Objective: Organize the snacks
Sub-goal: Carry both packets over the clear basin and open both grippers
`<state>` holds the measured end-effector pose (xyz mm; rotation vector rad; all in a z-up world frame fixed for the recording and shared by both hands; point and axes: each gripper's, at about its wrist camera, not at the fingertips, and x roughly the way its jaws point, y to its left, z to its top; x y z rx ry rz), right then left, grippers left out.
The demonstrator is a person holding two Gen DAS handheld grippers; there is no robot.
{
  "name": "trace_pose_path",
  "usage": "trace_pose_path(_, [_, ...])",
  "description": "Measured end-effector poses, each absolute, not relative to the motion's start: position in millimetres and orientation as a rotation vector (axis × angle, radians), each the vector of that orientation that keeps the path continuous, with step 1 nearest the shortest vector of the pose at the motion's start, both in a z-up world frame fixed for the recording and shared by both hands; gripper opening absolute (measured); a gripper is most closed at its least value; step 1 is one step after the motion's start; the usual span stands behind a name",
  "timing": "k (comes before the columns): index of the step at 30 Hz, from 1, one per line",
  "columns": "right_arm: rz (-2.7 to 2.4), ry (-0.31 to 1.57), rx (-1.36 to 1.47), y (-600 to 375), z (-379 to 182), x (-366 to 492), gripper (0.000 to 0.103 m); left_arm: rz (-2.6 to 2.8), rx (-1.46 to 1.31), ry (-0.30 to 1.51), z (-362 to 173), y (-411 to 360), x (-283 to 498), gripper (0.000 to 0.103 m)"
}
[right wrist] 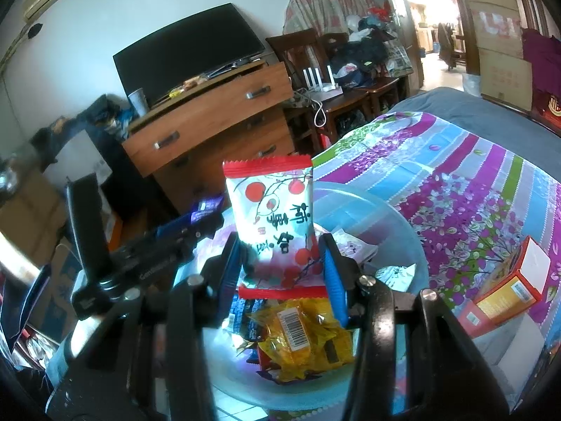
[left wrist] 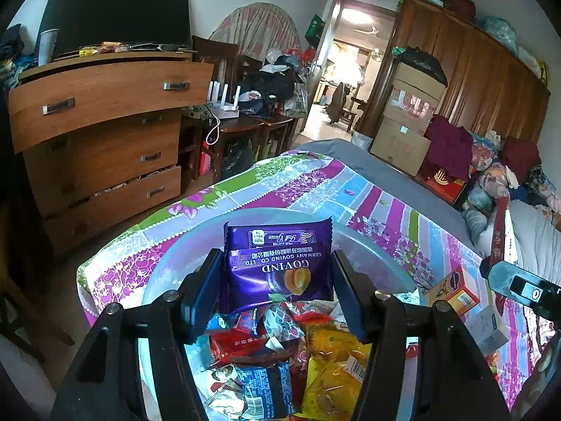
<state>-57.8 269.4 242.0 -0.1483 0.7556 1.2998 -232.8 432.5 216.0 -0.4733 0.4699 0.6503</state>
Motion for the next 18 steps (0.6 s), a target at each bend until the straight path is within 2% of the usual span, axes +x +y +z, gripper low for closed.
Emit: trace_pose_path(18, [1.304, 0.764, -0.151, 272.1, 236.9, -59.5, 0.046, 0.650, -0.475, 0.476, 214.9, 431.4, -232.7, 0.063])
